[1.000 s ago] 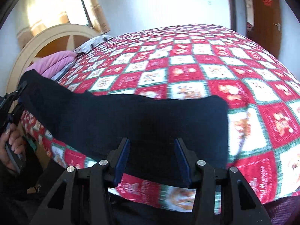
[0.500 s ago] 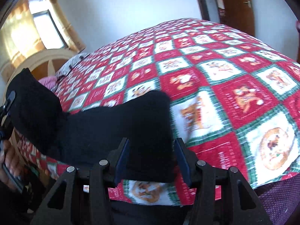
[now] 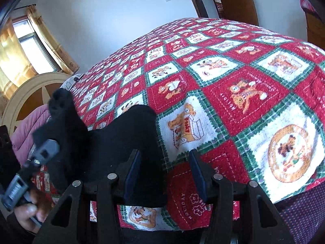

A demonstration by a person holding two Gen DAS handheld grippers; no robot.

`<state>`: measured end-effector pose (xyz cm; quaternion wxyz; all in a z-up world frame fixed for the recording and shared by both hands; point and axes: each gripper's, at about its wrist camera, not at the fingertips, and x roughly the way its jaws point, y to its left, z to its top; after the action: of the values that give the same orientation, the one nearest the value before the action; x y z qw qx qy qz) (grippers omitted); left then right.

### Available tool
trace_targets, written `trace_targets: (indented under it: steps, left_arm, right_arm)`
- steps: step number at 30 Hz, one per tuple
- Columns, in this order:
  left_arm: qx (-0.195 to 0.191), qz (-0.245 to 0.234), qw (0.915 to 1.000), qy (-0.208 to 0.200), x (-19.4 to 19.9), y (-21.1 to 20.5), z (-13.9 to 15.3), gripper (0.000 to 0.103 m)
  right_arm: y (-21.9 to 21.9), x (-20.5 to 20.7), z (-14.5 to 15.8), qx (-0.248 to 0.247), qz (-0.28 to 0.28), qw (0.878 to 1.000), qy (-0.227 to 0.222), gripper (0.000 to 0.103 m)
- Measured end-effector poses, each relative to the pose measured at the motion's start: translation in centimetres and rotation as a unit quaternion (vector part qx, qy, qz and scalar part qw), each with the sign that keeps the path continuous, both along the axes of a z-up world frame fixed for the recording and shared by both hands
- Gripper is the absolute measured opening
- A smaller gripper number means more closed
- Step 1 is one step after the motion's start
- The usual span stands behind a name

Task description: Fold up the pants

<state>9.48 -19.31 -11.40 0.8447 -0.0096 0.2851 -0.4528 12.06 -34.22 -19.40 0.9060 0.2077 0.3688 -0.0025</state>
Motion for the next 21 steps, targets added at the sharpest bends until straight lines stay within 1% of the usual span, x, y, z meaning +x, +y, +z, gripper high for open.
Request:
trace_targets:
  steps: [7, 10, 11, 12, 14, 15, 16, 17, 19, 21]
  left_arm:
    - [0.042, -0.005, 0.999, -0.011, 0.1, -3.2, -2.1, 0.019]
    - [0.057, -0.006, 0.9981, -0.022, -0.6, -3.9, -2.7, 0.022]
    - [0.059, -0.01, 0.9979, -0.024, -1.0, -3.9, -2.7, 0.026]
    - [0.057, -0.016, 0.9979, -0.027, -1.3, -4.0, -2.6, 0.028]
    - [0.052, -0.029, 0.9973, -0.044, -2.5, -3.8, -2.0, 0.04]
    - [0.048, -0.032, 0.9968, -0.055, -3.0, -3.5, -1.6, 0.043]
    - [0.039, -0.033, 0.996, -0.073, -3.9, -2.8, -0.9, 0.051]
    - [0.035, -0.03, 0.9953, -0.085, -4.4, -2.3, -0.5, 0.061]
    - [0.028, -0.011, 0.9932, -0.112, -5.0, -0.8, 0.2, 0.07]
    - [0.03, 0.02, 0.9915, -0.125, -4.9, 0.7, 0.4, 0.072]
  right_arm:
    - [-0.9, 0.0, -0.3, 0.038, -0.01, 0.999, -0.017, 0.051]
    - [-1.5, -0.1, -0.4, 0.064, -0.011, 0.998, -0.029, 0.051]
    - [-1.6, -0.1, -0.4, 0.072, -0.01, 0.997, -0.031, 0.051]
    - [-1.6, -0.1, -0.5, 0.081, -0.008, 0.996, -0.032, 0.051]
    - [-1.6, -0.1, -0.6, 0.098, 0.0, 0.994, -0.037, 0.051]
    - [-1.6, -0.1, -0.6, 0.106, 0.003, 0.994, -0.04, 0.051]
    - [-1.6, -0.1, -0.6, 0.109, 0.004, 0.993, -0.044, 0.051]
    - [-1.5, -0.2, -0.5, 0.11, 0.005, 0.993, -0.048, 0.051]
    - [-1.4, -0.4, -0.1, 0.11, 0.007, 0.992, -0.06, 0.051]
    - [-1.1, -0.6, 0.5, 0.108, 0.012, 0.991, -0.073, 0.051]
